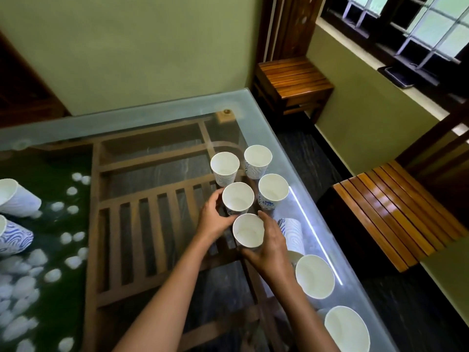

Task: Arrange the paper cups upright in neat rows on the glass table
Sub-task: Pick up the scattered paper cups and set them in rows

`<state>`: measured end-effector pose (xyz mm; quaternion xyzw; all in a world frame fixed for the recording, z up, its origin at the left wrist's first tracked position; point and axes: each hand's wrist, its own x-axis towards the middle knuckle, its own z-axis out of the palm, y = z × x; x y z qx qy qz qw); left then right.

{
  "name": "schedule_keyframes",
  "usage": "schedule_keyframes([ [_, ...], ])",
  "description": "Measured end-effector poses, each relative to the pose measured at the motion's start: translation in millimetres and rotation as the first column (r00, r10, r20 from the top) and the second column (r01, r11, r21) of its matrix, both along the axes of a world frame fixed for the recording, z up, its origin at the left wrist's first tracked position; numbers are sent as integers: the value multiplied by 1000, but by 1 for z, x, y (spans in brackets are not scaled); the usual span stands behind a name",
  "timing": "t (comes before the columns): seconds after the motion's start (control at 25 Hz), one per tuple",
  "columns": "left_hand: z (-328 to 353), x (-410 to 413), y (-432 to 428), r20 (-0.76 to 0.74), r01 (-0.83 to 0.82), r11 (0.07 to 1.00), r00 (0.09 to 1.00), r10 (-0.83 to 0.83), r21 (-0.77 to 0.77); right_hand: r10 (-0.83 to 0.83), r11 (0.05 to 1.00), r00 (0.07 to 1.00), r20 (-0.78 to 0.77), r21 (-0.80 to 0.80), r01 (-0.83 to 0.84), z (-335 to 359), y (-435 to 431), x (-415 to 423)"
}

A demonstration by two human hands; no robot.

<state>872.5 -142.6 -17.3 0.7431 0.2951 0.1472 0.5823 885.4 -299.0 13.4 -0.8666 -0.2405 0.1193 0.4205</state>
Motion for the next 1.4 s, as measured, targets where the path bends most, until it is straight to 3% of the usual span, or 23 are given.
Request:
schedule_keyframes([
  [0.12,2,-14,2,23,-94,995,995,95,-20,17,1000,1000,13,3,-17,1,4,-1],
  [0.28,-1,-66,21,7,-368,929,930,368,-52,104,995,994,18,3,-104,8,27,-18],
  [0.44,-4,-152,43,0,-627,779,779,627,-29,228,974,973,-30,16,-228,10,71,-54],
  [0.68,2,-272,74,78,-884,467,467,881,21,456,890,887,-73,55,-453,8,173,-134],
  [0.8,4,-296,89,87,-934,358,357,930,12,541,841,839,-60,51,-539,7,222,-163],
  [1.04,2,-318,103,152,-967,245,253,955,73,675,738,738,5,-1,-675,8,303,-200],
  [1.2,0,-329,101,160,-976,214,217,963,35,716,698,698,11,0,-716,7,330,-219],
  [1.4,0,-341,98,157,-972,228,234,959,57,765,644,644,-22,17,-765,2,335,-236],
])
